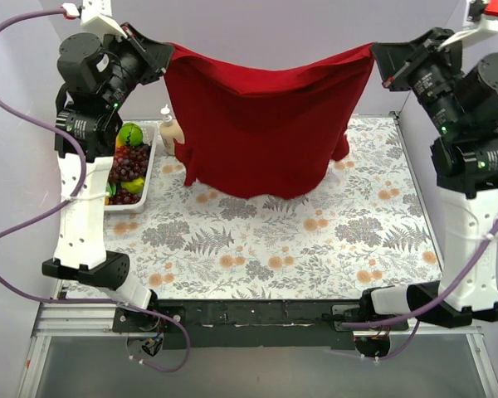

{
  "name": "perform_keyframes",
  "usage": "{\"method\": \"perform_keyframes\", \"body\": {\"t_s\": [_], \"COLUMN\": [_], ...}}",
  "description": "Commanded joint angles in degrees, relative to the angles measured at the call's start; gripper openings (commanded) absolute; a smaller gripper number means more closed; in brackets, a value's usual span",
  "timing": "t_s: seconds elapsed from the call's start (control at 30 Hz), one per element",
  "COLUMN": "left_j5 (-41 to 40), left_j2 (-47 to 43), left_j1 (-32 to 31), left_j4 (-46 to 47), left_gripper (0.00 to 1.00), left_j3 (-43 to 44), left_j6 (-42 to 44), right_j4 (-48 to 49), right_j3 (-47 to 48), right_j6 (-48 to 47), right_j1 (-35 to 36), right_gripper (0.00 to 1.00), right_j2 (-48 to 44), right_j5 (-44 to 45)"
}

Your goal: Pin the brooch onto the clothing

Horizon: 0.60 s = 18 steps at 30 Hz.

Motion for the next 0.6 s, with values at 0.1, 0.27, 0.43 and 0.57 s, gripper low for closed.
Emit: {"method": "perform_keyframes", "body": {"t_s": [0.1,0.27,0.43,0.57], "left_j5": [-1.67,-0.53,0.88,1.32], "left_j2": [-9.04,-12.73,-15.90,-18.27], "left_j1": [0.03,0.03,-0.06,-0.06], "left_j4": [3.39,1.81,1.10,1.36], "left_gripper": [0.00,0.00,0.00,0.00], "left_j3": [-0.63,-2.91,-4.76,-4.94], "left_j6": [0.07,-0.19,-1.15,-1.95], "right_j4": [7.16,7.43,5.93,5.06], "right_j3": [-4.92,-8.53,-8.44,-7.31], "right_j6": [0.19,0.27,0.45,0.45], "right_j1": [-0.22,-0.31,-0.31,-0.22], "right_gripper": [0.01,0.01,0.01,0.01], "right_j2": [-10.12,-15.65,-18.47,-19.26], "right_j5": [-0.63,-0.80,-0.36,-0.01]}}
